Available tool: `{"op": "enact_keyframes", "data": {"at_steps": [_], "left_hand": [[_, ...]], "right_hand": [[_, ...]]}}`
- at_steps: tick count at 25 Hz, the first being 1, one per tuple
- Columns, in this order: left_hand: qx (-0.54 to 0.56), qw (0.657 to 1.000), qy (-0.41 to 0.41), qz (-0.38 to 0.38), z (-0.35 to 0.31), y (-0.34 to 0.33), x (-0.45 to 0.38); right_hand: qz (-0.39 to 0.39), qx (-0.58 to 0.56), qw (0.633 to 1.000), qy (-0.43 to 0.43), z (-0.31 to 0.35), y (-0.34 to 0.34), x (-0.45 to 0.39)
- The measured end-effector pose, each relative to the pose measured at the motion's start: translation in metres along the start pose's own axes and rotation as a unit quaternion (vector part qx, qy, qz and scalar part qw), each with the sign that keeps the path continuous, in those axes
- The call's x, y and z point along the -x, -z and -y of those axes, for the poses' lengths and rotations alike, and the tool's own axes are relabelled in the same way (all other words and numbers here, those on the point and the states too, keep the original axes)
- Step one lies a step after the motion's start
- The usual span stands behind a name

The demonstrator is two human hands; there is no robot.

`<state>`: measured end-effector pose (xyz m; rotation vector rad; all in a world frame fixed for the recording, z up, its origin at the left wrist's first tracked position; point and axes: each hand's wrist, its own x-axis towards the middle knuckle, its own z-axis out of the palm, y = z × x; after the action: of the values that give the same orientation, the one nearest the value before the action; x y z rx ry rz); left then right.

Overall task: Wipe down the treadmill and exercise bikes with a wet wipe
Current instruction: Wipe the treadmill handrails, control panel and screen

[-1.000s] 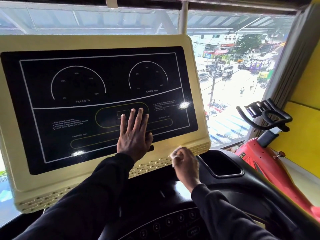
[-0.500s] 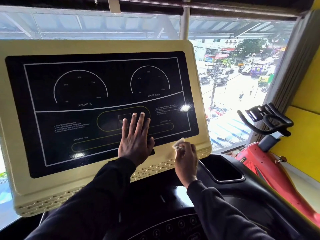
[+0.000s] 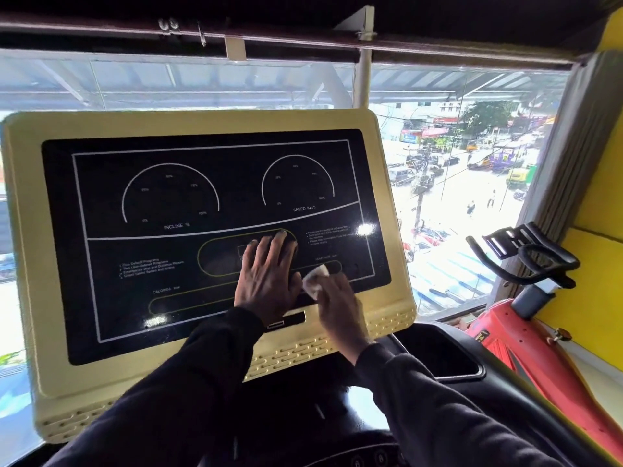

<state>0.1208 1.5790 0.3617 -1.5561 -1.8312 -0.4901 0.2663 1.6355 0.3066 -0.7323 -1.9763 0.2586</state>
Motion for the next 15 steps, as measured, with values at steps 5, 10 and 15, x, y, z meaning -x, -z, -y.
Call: {"op": "enact_keyframes", "data": {"at_steps": [5,10,15], "left_hand": [[-0.048,0.999,0.019,0.015,0.022,0.0,-0.025],[-0.053,0.998,0.012,0.01,0.024,-0.007,-0.024],[-0.042,0.999,0.018,0.0,0.025,-0.007,-0.023]], "right_hand": [[-0.095,-0.024,0.989,-0.112,-0.008,0.013,-0.05],[-0.022,-0.017,0.995,0.091,-0.007,0.003,-0.058],[-0.107,-0.025,0.994,-0.013,0.001,0.0,-0.092]]}}
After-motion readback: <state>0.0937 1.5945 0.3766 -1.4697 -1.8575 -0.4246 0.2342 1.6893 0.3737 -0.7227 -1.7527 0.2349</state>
